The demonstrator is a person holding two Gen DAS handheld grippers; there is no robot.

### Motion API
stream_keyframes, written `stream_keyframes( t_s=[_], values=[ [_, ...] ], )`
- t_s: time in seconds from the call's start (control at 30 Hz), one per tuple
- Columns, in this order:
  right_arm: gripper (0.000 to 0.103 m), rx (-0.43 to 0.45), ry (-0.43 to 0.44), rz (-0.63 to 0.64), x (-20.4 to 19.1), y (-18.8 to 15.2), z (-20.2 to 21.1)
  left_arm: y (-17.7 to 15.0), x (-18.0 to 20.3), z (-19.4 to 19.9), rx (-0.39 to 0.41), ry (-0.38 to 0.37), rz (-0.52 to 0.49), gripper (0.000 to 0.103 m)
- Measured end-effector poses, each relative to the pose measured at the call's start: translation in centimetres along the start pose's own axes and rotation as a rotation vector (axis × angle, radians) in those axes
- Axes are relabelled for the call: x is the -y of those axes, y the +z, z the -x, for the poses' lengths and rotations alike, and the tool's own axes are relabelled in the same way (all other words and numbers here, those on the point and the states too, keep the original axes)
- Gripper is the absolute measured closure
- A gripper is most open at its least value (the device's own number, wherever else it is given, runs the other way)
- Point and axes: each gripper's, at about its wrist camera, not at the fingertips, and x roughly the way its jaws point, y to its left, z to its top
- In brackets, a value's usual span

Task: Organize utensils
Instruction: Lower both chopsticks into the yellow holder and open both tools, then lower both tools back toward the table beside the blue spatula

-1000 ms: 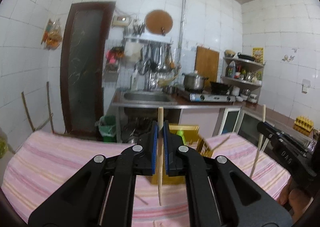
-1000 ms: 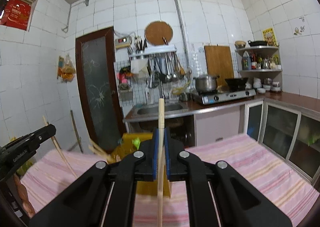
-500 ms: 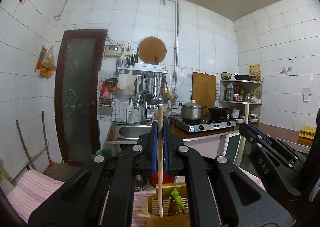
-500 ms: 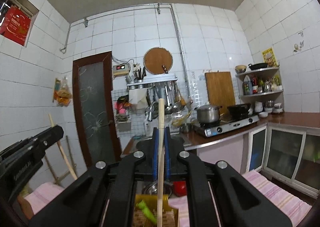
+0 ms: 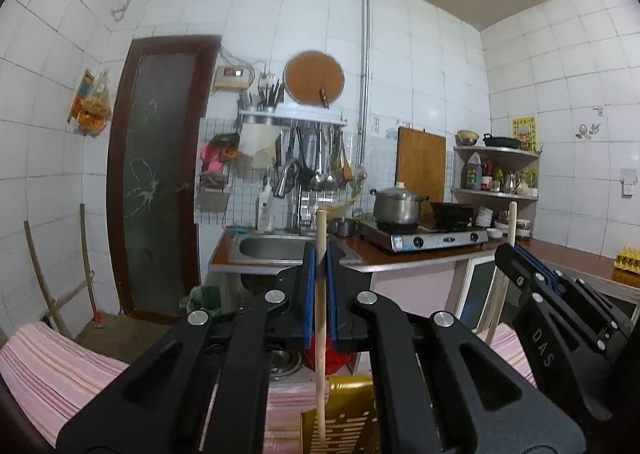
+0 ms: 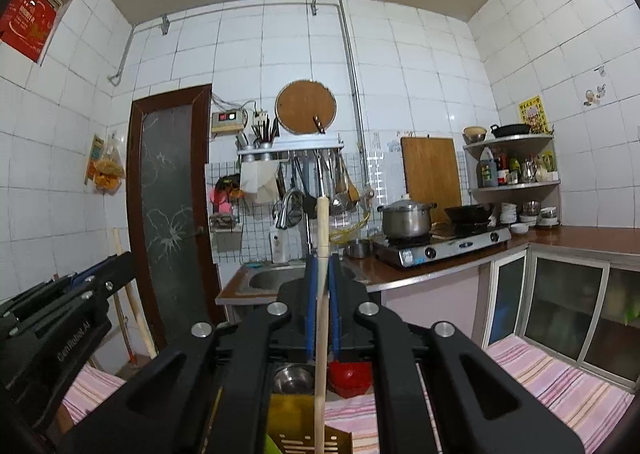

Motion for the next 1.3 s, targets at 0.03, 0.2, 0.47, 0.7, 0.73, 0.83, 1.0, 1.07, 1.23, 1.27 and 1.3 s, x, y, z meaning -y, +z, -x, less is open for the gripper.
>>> stream_keyframes(
  t_s=[0.03,0.2,0.47,0.7,0.73,0.83,1.0,1.07,1.23,1.27,1.3],
  values=[
    [0.097,-0.004,0.001,0.001,0.0,-0.3,0.0,-0.4,0.0,0.0,-0.006,0.002,-0.001,0.099],
    [0.097,-0.042,0.009,0.017,0.0,-1.6,-0.3,-2.4,-0.3,0.1,-0.059,0.016,-0.023,0.099],
    [0.096,-0.16,0.01,0.038,1.0,-3.1,-1.1,-2.9,-2.1,1.5,-0.152,0.02,-0.004,0.09],
    [0.037,-0.213,-0.026,0.001,3.2,-0.1,1.2,0.9,-5.4,7.7,-0.106,0.065,0.055,0.018],
    [0.037,-0.214,-0.027,0.0,3.4,0.2,1.7,1.3,-5.9,8.8,-0.106,0.064,0.067,0.013],
    [0.025,-0.251,-0.026,0.0,4.1,1.1,3.9,1.6,-6.5,11.5,-0.108,0.074,0.066,0.005],
    [0.013,-0.33,-0.006,0.035,4.4,0.2,8.0,0.4,-7.4,15.3,-0.168,0.139,0.022,0.005],
    [0.01,-0.364,-0.003,0.069,4.1,-0.9,9.6,-0.6,-8.1,16.3,-0.21,0.134,0.045,0.005],
    [0.01,-0.453,0.026,0.159,3.2,-4.7,13.4,-4.1,-9.5,18.2,-0.311,0.136,0.07,0.005],
    [0.01,-0.468,0.032,0.168,3.1,-5.3,13.8,-5.1,-9.7,18.5,-0.334,0.143,0.068,0.005],
    [0.01,-0.494,0.04,0.178,3.1,-6.4,14.7,-6.1,-10.0,18.9,-0.357,0.15,0.074,0.005]
  ],
)
